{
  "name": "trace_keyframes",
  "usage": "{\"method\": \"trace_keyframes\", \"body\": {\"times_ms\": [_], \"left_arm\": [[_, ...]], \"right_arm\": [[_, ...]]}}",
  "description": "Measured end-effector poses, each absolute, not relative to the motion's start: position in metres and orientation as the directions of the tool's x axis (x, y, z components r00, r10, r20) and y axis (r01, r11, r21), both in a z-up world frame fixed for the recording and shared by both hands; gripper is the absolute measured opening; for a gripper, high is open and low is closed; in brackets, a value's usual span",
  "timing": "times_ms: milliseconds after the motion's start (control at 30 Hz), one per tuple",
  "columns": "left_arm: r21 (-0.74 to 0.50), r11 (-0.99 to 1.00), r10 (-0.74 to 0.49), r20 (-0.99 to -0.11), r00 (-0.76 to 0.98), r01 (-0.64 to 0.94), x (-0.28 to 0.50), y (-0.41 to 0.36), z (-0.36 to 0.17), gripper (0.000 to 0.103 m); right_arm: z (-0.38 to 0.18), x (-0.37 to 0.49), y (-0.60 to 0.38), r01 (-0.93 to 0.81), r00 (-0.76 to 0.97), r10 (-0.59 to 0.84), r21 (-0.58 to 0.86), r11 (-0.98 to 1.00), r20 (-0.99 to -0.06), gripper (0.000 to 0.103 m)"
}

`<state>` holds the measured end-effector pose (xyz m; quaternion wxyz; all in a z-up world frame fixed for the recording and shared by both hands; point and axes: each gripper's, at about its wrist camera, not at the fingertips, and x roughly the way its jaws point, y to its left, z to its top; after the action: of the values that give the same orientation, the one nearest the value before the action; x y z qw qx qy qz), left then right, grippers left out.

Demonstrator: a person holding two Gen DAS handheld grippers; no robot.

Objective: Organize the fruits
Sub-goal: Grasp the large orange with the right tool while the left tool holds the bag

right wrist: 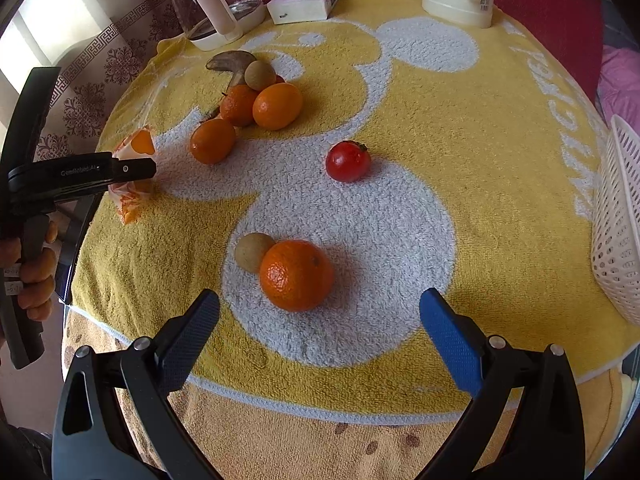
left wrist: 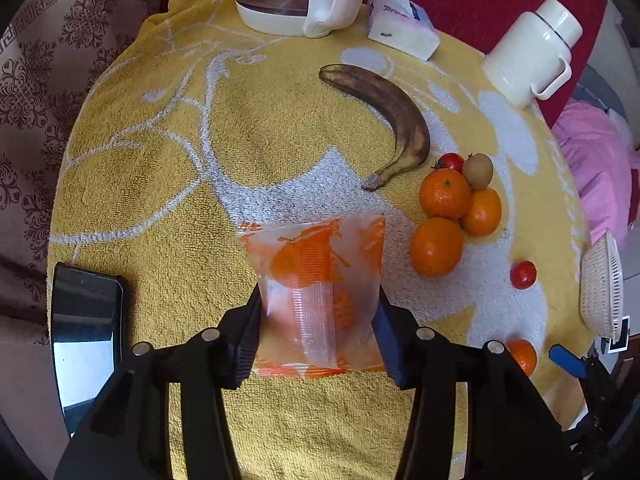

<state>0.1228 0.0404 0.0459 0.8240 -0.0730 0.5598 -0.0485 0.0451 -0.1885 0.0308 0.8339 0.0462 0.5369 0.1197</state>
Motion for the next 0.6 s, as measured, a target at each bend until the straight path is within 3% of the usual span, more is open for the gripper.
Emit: {"method": "trace_keyframes", "body": {"times_ms": [267,300,333,367,500,600], "left_arm": [[-0.197,0.98,-0.185,-0.896,0.404,0.012,0.113,0.045,0.069,0.051],[-0.198,0.98,-0.186,-0.894,0.408,0.013,0.113,0.045,0.071,0.051],[-0.199,0.98,-0.187,-0.892,0.411,0.014,0.113,0.043,0.073,0.051],[-0.203,0.979,-0.191,-0.891,0.412,0.014,0.112,0.043,0.074,0.051],[-0.223,0.974,-0.212,-0.884,0.416,0.022,0.113,0.045,0.079,0.051],[-0.242,0.97,-0.23,-0.881,0.414,0.026,0.115,0.046,0.079,0.051]], "right_arm": [[0.027,0.053,-0.182,-0.16,0.39,0.24,0.191,0.968,-0.889,0.098],[0.027,0.055,-0.18,-0.165,0.39,0.236,0.184,0.969,-0.89,0.093],[0.026,0.057,-0.179,-0.169,0.388,0.232,0.178,0.969,-0.892,0.078],[0.025,0.06,-0.178,-0.171,0.384,0.23,0.176,0.97,-0.894,0.072],[0.025,0.068,-0.175,-0.196,0.383,0.243,0.179,0.964,-0.891,0.067],[0.031,0.069,-0.169,-0.237,0.384,0.263,0.181,0.955,-0.885,0.044]]}}
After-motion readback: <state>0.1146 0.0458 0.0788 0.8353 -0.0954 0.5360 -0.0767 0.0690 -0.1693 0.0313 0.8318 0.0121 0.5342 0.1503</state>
